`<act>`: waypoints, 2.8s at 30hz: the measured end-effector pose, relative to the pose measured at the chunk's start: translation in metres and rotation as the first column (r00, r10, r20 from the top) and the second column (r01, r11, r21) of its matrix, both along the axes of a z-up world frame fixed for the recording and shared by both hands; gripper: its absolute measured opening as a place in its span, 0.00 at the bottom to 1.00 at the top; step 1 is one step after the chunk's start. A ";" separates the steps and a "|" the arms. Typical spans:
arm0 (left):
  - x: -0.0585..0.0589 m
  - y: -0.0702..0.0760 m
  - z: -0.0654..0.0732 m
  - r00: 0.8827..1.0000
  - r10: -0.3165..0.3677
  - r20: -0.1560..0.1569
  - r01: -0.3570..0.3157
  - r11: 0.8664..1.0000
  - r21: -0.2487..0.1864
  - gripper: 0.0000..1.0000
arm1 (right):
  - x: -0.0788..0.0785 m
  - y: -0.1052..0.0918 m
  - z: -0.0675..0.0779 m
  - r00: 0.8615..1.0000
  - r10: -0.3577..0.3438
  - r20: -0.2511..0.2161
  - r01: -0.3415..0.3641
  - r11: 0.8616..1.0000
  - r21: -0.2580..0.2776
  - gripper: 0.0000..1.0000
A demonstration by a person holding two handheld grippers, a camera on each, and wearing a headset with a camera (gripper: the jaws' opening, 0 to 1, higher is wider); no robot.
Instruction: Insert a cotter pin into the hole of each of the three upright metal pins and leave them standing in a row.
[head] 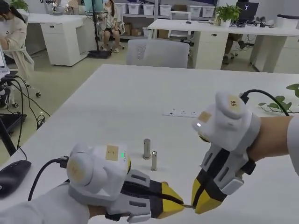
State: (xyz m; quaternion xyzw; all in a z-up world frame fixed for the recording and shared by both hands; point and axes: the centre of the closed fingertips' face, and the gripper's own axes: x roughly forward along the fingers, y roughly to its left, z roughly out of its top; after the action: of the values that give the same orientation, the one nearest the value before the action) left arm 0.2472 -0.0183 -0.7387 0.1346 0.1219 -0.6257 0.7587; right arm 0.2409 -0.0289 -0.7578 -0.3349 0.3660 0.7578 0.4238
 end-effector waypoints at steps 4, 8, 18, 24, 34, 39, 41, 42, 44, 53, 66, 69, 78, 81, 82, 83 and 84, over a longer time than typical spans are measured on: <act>0.000 0.001 -0.001 1.000 0.002 -0.008 -0.002 1.000 0.003 0.00 | -0.001 0.000 0.000 0.999 0.022 0.032 -0.022 1.000 0.006 0.07; 0.002 0.001 -0.003 1.000 0.011 -0.018 -0.011 1.000 0.005 0.00 | 0.000 0.000 0.001 0.996 0.036 0.077 -0.037 0.999 0.012 0.07; 0.005 0.002 -0.005 0.999 0.030 -0.027 -0.029 0.999 0.012 0.00 | 0.003 0.002 0.005 0.981 0.062 0.182 -0.068 0.997 0.026 0.07; 0.007 0.003 -0.008 0.999 0.039 -0.033 -0.039 0.999 0.025 0.00 | 0.003 0.004 0.008 0.973 0.070 0.220 -0.079 0.996 0.034 0.07; 0.006 0.000 -0.005 0.999 0.035 -0.011 -0.034 0.999 0.036 0.00 | 0.006 0.002 0.002 0.989 -0.005 0.149 0.005 1.000 -0.002 0.09; 0.006 0.000 -0.004 1.000 0.028 0.008 -0.028 0.999 0.045 0.00 | 0.004 0.002 0.001 0.993 -0.022 0.112 0.024 1.000 -0.013 0.09; 0.005 0.000 -0.004 1.000 0.021 0.020 -0.022 0.998 0.056 0.00 | 0.005 0.002 0.002 0.995 -0.035 0.089 0.037 0.999 -0.016 0.09; 0.004 0.000 -0.005 1.000 0.017 0.026 -0.019 0.998 0.065 0.00 | 0.004 0.002 0.002 0.997 -0.040 0.073 0.041 0.999 -0.015 0.09; 0.002 -0.001 -0.005 1.000 0.010 0.029 -0.012 0.997 0.071 0.00 | 0.003 0.002 0.003 0.998 -0.055 0.043 0.056 0.998 -0.023 0.09; -0.001 -0.004 -0.006 0.998 -0.025 0.063 0.018 0.994 0.110 0.00 | 0.001 -0.001 0.002 0.996 -0.078 -0.035 0.075 0.995 -0.072 0.07; 0.008 0.000 -0.005 1.000 0.023 0.001 -0.023 0.998 0.050 0.00 | 0.006 0.002 0.002 0.996 -0.039 0.081 0.040 0.999 -0.009 0.05; 0.011 0.002 -0.004 0.998 0.058 -0.038 -0.057 0.998 0.022 0.00 | 0.010 0.003 0.003 0.990 -0.035 0.134 0.033 0.999 0.014 0.04; 0.014 0.006 -0.001 0.990 0.103 -0.093 -0.106 0.994 -0.030 0.00 | 0.015 0.007 0.005 0.968 -0.051 0.245 0.035 0.997 0.069 0.04; 0.012 0.004 -0.002 0.992 0.092 -0.083 -0.094 0.995 -0.017 0.00 | 0.014 0.006 0.003 0.965 -0.038 0.259 0.024 0.998 0.058 0.04; 0.013 0.004 -0.003 0.992 0.093 -0.082 -0.095 0.995 -0.015 0.00 | 0.014 0.006 0.003 0.965 -0.037 0.261 0.023 0.998 0.056 0.04; 0.013 0.004 -0.003 0.992 0.094 -0.079 -0.096 0.995 -0.015 0.00 | 0.015 0.006 0.003 0.964 -0.039 0.264 0.025 0.998 0.056 0.04; 0.014 0.004 -0.003 0.993 0.095 -0.073 -0.096 0.995 -0.015 0.00 | 0.016 0.006 0.003 0.963 -0.042 0.266 0.028 0.998 0.056 0.04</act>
State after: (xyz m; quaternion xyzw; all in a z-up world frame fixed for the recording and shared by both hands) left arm 0.2607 -0.0145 -0.7417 0.0989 0.1495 -0.5941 0.7842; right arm 0.2570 -0.0228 -0.7549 -0.4164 0.2916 0.7073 0.4913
